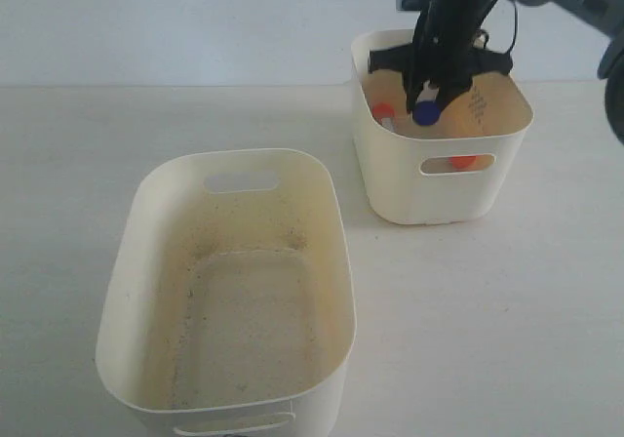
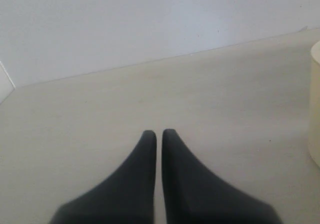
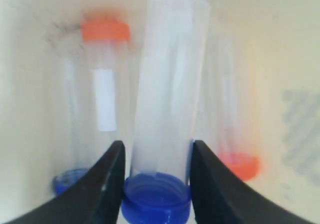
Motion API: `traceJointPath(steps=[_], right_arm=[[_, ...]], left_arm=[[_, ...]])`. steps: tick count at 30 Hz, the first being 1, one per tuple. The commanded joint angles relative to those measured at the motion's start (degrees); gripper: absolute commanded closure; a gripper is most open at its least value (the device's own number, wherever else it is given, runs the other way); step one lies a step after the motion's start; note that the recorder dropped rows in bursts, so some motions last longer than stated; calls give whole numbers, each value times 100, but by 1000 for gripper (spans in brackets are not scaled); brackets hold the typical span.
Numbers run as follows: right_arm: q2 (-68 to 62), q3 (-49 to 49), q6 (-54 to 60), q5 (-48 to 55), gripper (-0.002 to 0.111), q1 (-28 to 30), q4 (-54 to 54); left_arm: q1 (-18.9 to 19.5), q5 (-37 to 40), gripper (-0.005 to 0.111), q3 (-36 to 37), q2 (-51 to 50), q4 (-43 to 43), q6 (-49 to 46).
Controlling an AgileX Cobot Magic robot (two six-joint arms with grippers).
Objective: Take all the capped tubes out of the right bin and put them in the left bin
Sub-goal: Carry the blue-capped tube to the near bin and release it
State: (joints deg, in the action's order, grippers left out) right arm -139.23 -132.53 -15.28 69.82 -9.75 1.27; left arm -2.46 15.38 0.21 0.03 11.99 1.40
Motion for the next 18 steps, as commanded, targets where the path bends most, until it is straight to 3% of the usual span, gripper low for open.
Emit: traceJointPath(steps=[1, 5, 11, 18], right_arm=[[832, -15, 207, 15, 108, 59, 113], [1400, -15, 314, 15, 108, 59, -127], [2252, 88, 999, 15, 108, -27, -1803], [3691, 1984, 1401, 15, 108, -658, -1419]], left_arm=[[-8, -43, 102, -21, -3, -21, 76], [-8, -43, 102, -21, -3, -21, 76], [-8, -43, 102, -21, -3, -21, 76], [-8, -43, 102, -21, -3, -21, 76]])
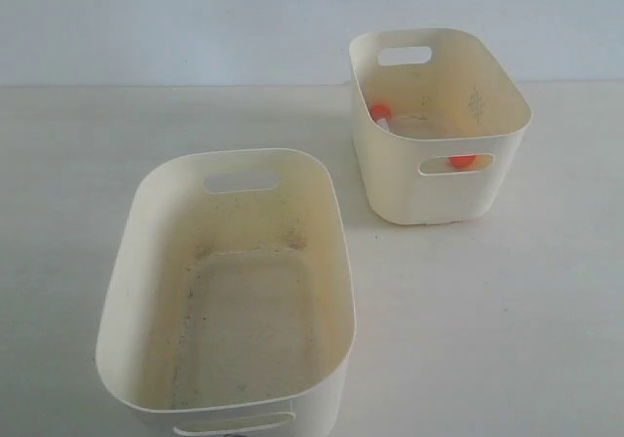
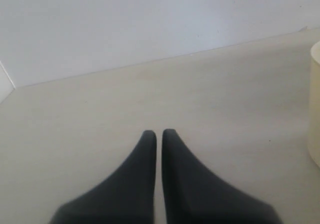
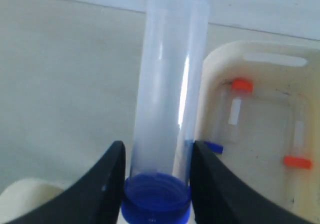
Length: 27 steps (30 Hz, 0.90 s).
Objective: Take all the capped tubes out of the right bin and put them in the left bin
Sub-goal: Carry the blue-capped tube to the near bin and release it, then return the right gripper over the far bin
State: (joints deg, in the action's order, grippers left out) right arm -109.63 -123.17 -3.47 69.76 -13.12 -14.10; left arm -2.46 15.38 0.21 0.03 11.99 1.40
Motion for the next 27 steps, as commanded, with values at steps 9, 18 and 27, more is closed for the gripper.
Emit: traceJointPath(steps=[9, 18, 27], right_arm=[[1868, 4091, 305, 20, 108, -1943, 24], [1693, 4654, 583, -1303, 72, -3091, 31], [1704, 4644, 404, -1196, 108, -3080, 571]], left_arm=[[-8, -43, 102, -21, -3, -21, 76], [-8, -43, 102, -21, -3, -21, 76], [-8, -43, 102, -21, -3, -21, 76]])
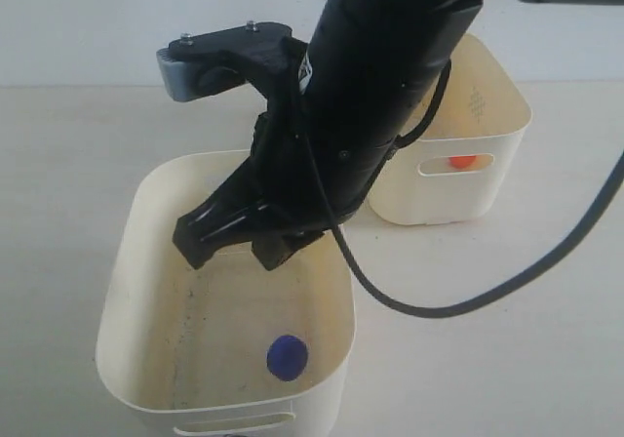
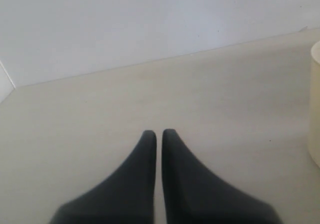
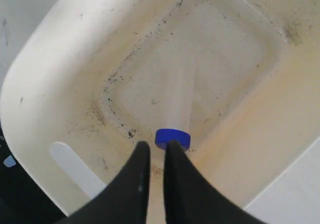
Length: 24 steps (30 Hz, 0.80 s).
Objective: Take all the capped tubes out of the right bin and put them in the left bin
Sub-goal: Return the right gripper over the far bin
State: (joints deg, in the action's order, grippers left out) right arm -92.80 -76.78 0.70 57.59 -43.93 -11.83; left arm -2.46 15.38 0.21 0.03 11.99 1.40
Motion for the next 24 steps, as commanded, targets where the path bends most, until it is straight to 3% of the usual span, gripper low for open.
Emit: traceJointPath(steps=[1, 4, 13, 19, 24], right_arm=[[21, -6, -70, 20, 108, 0, 505], [21, -130, -345, 48, 108, 9, 1247], [21, -805, -2352, 134, 108, 158, 4864], [21, -805, -2584, 61, 108, 1089, 4741], [10, -879, -2436, -470, 108, 2347, 3766]], left_arm=[[-8, -43, 102, -21, -3, -21, 76], [-8, -43, 102, -21, -3, -21, 76], [-8, -43, 102, -21, -3, -21, 76], [-8, -43, 102, -21, -3, -21, 76], [-8, -43, 102, -21, -3, -21, 76]])
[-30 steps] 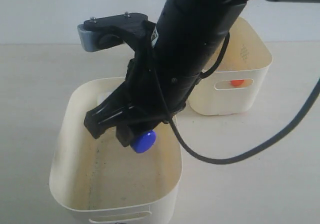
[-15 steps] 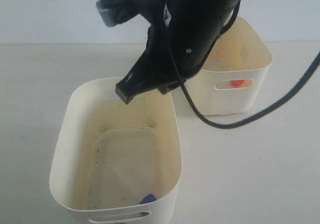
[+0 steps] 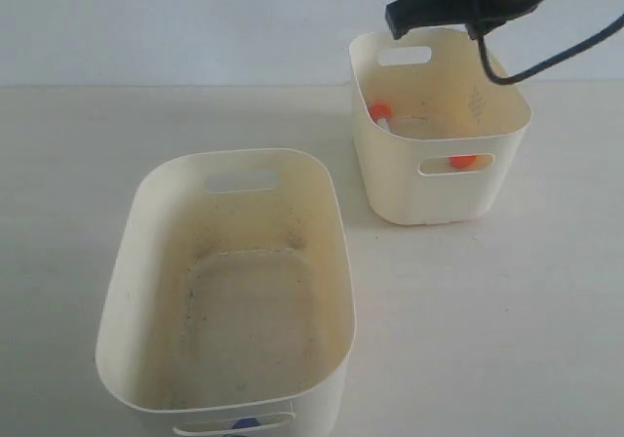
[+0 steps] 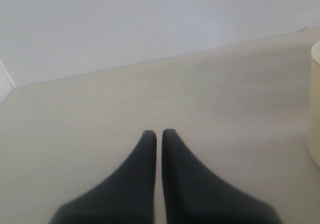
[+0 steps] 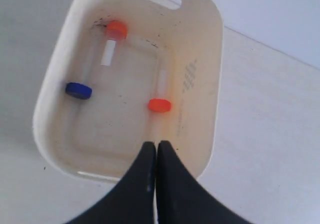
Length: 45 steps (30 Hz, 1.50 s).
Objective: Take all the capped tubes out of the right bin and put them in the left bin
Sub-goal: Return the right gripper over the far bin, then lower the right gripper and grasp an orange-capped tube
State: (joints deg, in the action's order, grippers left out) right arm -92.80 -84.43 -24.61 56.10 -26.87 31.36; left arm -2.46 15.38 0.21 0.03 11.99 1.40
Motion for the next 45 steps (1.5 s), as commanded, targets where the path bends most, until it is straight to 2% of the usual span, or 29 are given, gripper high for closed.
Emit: traceJointPath(steps=[1, 8, 14, 19, 27, 45], right_arm=[[-6, -176, 178, -310, 108, 720, -662], [-551, -1332, 1239, 334, 108, 1038, -1906], [-1624, -2770, 1349, 1386, 108, 1038, -1941], [-2624, -3787, 1473, 1386, 108, 1064, -2044], [-3439, -3954, 1515, 1386, 108, 1706, -3476], [-4007, -3953, 1577, 1386, 108, 1779, -3684]], left_arm=[[-8, -43, 102, -21, -3, -21, 76], [-8, -43, 102, -21, -3, -21, 76], [-8, -43, 102, -21, -3, -21, 76], [-8, -43, 102, -21, -3, -21, 76], [-8, -43, 102, -21, -3, -21, 76], [-8, -43, 102, -21, -3, -21, 76]])
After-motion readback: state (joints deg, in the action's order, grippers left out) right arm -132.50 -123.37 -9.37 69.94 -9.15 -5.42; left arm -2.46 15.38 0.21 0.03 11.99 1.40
